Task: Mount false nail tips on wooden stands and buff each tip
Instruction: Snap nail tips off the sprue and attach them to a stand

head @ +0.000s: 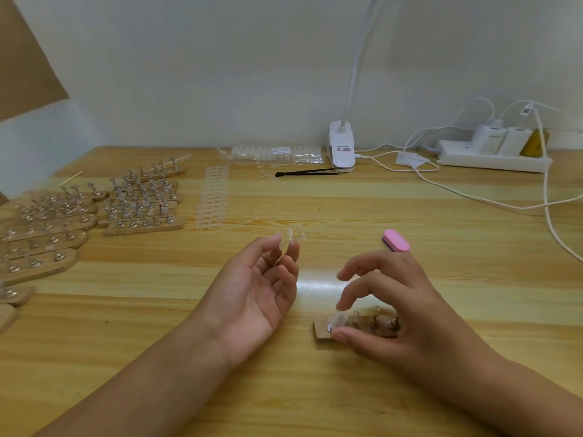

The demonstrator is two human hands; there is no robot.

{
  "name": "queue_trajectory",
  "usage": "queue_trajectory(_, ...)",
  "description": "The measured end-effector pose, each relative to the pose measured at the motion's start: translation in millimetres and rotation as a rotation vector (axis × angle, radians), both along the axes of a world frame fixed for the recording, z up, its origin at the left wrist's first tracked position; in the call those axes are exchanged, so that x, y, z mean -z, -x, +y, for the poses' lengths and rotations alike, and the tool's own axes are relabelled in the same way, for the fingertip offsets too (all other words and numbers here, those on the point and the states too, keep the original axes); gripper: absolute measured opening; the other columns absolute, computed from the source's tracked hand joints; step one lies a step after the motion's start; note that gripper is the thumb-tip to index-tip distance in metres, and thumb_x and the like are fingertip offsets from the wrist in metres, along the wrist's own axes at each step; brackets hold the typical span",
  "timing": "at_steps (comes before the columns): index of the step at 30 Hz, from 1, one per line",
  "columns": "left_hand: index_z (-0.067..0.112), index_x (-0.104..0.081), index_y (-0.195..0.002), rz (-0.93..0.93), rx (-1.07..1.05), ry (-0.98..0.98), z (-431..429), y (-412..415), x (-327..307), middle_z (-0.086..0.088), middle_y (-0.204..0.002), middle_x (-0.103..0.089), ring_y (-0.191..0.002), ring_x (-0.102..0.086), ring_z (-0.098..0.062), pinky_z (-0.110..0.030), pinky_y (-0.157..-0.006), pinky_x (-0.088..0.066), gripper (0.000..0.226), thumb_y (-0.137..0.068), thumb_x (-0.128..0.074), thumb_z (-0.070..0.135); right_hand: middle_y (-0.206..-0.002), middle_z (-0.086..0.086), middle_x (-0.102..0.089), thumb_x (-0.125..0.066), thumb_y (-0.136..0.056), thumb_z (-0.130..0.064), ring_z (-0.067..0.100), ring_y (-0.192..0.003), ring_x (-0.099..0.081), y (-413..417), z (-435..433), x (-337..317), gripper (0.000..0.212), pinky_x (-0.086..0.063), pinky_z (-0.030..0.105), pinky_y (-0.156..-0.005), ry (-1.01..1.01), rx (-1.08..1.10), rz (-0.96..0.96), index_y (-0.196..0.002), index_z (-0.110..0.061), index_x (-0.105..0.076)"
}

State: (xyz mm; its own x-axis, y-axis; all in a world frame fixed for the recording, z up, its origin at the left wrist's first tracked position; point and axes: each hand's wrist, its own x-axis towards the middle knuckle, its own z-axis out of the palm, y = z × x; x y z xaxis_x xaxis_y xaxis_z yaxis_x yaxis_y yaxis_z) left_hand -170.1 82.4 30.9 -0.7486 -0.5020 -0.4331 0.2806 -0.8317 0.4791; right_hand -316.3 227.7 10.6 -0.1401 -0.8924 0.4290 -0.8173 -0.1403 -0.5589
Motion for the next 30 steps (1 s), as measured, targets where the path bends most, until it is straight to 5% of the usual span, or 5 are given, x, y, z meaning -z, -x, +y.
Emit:
queue_trajectory(14,0.009,-0.059,-0.082,-0.022,0.046,-0.027,4.7,2.3,-2.1,-0.001,-0.075,-0.062,-0.054,-0.054,-0.007,-0.016,-0.045,-0.049,0.015,-0.075,-0.071,0.017,-0.113,-0.017,-0.055,-0.063,-0.079,-0.055,0.006,-0.114,-0.047,-0.5,-2.0,-1.1,0.029,-0.029,0.011,-0.099,-0.03,0.021,0.072,-0.086,-0.027,-0.063)
queue_trajectory(20,0.01,-0.059,-0.083,-0.023,0.046,-0.019,4.6,2.1,-3.4,0.0,-0.075,-0.061,-0.055,-0.052,-0.007,-0.015,-0.045,-0.048,0.016,-0.074,-0.07,0.017,-0.113,-0.015,-0.056,-0.061,-0.083,-0.051,0.009,-0.114,-0.05,0.2,0.5,-3.2,0.03,-0.028,0.014,-0.105,0.002,0.019,0.15,-0.101,-0.027,-0.066)
queue_trajectory(24,0.011,-0.059,-0.081,-0.031,0.041,-0.016,4.2,1.5,-3.5,0.001,-0.074,-0.061,-0.055,-0.052,-0.007,-0.015,-0.045,-0.047,0.015,-0.075,-0.07,0.018,-0.113,-0.016,-0.056,-0.056,-0.09,-0.043,0.008,-0.115,-0.049,0.0,1.0,-2.8,0.02,-0.021,0.012,-0.108,0.013,-0.006,0.164,-0.094,-0.029,-0.069)
queue_trajectory(30,0.012,-0.059,-0.086,-0.014,0.045,0.022,5.0,0.9,-2.6,0.001,-0.076,-0.062,-0.057,-0.052,-0.006,-0.014,-0.049,-0.047,0.02,-0.074,-0.072,0.019,-0.106,-0.017,-0.057,-0.056,-0.089,-0.044,0.006,-0.111,-0.049,2.8,-0.7,-3.1,0.021,-0.038,0.028,-0.099,0.002,-0.028,0.153,-0.089,-0.029,-0.071)
